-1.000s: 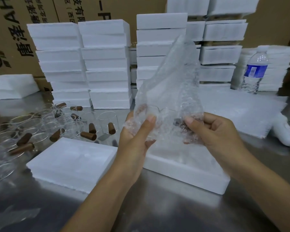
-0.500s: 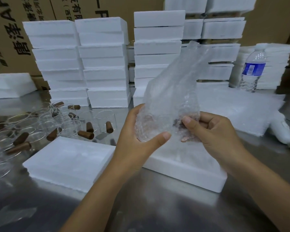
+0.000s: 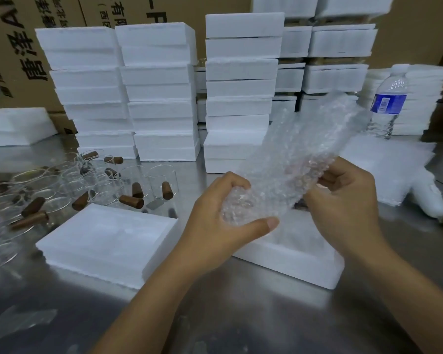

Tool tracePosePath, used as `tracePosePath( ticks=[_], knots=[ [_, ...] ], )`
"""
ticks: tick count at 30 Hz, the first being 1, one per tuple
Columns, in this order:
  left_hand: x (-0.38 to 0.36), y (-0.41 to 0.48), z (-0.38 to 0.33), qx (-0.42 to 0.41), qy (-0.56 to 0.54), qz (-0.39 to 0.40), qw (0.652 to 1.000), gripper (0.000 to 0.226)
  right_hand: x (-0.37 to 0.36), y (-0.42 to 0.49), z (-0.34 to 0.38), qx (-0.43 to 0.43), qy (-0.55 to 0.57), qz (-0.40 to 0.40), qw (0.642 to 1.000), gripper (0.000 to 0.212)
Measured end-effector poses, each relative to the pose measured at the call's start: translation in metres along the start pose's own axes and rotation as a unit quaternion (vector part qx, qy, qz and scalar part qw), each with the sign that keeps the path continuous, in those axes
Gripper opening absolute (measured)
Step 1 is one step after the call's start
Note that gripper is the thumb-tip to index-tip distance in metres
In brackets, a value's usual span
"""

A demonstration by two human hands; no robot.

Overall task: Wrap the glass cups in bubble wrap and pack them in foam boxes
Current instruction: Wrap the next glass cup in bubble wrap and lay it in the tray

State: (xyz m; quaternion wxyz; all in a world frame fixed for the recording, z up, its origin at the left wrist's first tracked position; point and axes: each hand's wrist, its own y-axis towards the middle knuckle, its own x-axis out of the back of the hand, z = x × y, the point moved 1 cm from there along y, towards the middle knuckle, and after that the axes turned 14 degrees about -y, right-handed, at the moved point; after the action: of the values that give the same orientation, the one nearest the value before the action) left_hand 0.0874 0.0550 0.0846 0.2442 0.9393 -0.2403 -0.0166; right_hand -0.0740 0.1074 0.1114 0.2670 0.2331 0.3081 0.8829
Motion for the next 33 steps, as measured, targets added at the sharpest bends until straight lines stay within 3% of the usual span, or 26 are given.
tracePosePath(
  ticks=[7, 11, 14, 18, 21, 25, 30, 33],
  knots=[
    [0.000, 0.003, 0.001, -0.032, 0.026, -0.026, 0.999, 0.047, -0.008, -0.006, 0.009, 0.097, -0.056, 0.112, 0.987, 0.027],
    [-0.003, 0.000, 0.002, -0.059, 0.023, -0.024, 0.998, 0.063, -0.010, -0.004, 0.004, 0.044, -0.077, 0.169, 0.982, 0.022],
    [-0.004, -0.001, 0.002, -0.067, 0.073, -0.012, 0.995, 0.062, -0.008, -0.003, 0.003, 0.006, -0.063, 0.186, 0.980, 0.022],
    [-0.004, -0.001, 0.002, -0.079, 0.100, 0.018, 0.992, 0.057, -0.010, -0.005, 0.000, -0.026, -0.060, 0.178, 0.982, 0.024],
    [-0.002, 0.000, 0.003, -0.077, 0.110, 0.004, 0.991, 0.056, -0.011, -0.006, 0.001, -0.015, -0.066, 0.127, 0.990, 0.020],
    [0.000, 0.001, 0.003, -0.063, 0.107, -0.032, 0.992, 0.044, -0.007, -0.005, 0.004, 0.048, -0.041, 0.040, 0.997, 0.018],
    [-0.001, 0.000, 0.004, -0.055, 0.099, -0.019, 0.993, 0.051, -0.008, -0.013, 0.012, 0.151, -0.089, 0.072, 0.982, 0.026],
    [0.000, -0.001, 0.003, -0.068, 0.119, -0.012, 0.990, 0.049, -0.010, -0.014, 0.012, 0.170, -0.139, 0.050, 0.974, 0.022]
  ],
)
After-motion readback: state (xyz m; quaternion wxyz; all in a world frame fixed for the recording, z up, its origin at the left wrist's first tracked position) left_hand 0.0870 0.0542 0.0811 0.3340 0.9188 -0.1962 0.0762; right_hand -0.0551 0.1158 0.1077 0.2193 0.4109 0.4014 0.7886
